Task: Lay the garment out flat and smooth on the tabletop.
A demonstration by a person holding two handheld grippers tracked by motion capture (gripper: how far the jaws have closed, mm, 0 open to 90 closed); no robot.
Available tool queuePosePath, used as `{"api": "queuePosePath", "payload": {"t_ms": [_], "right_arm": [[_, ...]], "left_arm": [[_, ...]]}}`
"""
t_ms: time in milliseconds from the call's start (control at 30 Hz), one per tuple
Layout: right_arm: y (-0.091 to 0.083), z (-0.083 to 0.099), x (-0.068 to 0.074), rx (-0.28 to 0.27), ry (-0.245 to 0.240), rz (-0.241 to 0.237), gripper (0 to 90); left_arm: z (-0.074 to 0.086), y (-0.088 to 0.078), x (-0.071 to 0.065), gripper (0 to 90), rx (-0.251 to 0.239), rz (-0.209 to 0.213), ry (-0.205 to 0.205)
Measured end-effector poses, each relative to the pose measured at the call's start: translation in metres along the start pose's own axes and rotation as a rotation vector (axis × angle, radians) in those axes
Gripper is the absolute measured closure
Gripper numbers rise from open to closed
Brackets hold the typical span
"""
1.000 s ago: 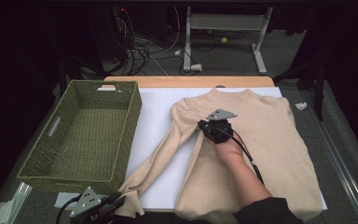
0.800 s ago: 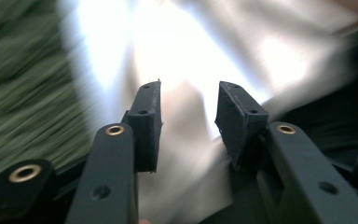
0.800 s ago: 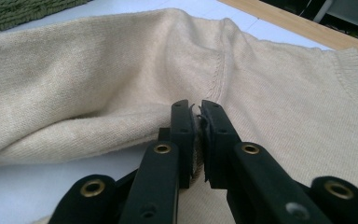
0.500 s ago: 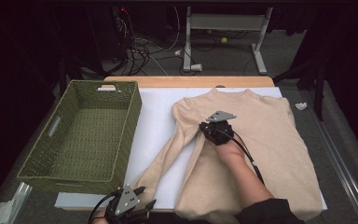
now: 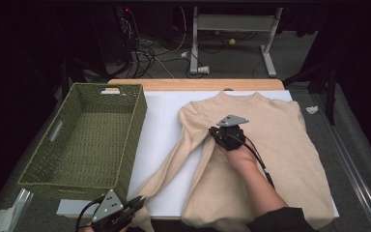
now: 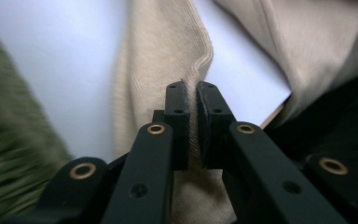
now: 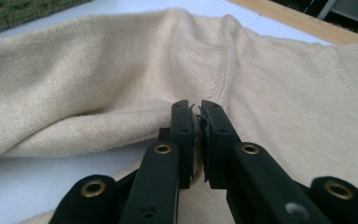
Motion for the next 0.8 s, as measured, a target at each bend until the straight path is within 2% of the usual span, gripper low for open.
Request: {"api": "queuePosePath", "payload": {"t_ms": [133,233,300,333,433,467,500,567,633,700,800], "right_arm": [[-0.005,-0.001,-0.009,-0.017,0.021,0.0,85.6],[-0.007,0.001,-0.017,-0.021,0.053,0.001,85.6],[-0.007,0.004,-0.021,-0.017,0.061,0.003,85.7],[-0.007,0.005,-0.022,-0.014,0.063,0.003,85.6],[-0.007,0.006,-0.02,-0.015,0.05,-0.001,84.0],[-0.007,0.006,-0.02,-0.015,0.05,-0.001,84.0],[-0.006,0.005,-0.018,-0.016,0.039,-0.006,79.7],[-0.008,0.002,-0.014,-0.032,0.034,-0.007,68.9],[-0.013,-0.001,-0.01,-0.047,0.031,-0.016,64.0],[-0.02,-0.003,-0.005,-0.059,0.015,-0.027,63.7],[-0.032,-0.005,0.007,-0.081,-0.012,-0.051,63.6]], "left_arm": [[0.007,-0.015,0.006,80.7,-0.03,-0.021,-0.052],[0.014,-0.02,0.012,80.7,-0.027,-0.044,-0.071],[0.018,-0.023,0.019,80.6,-0.012,-0.08,-0.089],[0.02,-0.024,0.021,80.5,0.001,-0.101,-0.086],[0.022,-0.023,0.021,79.8,0.017,-0.111,-0.078],[0.022,-0.022,0.02,79.8,0.023,-0.118,-0.071],[0.021,-0.021,0.017,77.0,0.024,-0.118,-0.066],[0.017,-0.02,0.011,67.5,0.026,-0.131,-0.03],[0.01,-0.018,0.002,57.8,0.013,-0.159,0.017],[0.003,-0.012,-0.012,56.5,0.01,-0.132,0.085],[0.005,0.009,-0.026,56.5,0.079,-0.098,0.148]]}}
Point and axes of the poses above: each handheld gripper's, and its own axes: y roughly forward along the jaws, z roughly out of its underside, x roughly to its left, the point moved 9 cm from there along y, roughly forward along the jaws, and after that the axes turned 11 degrees about z, right-handed, at the moved point
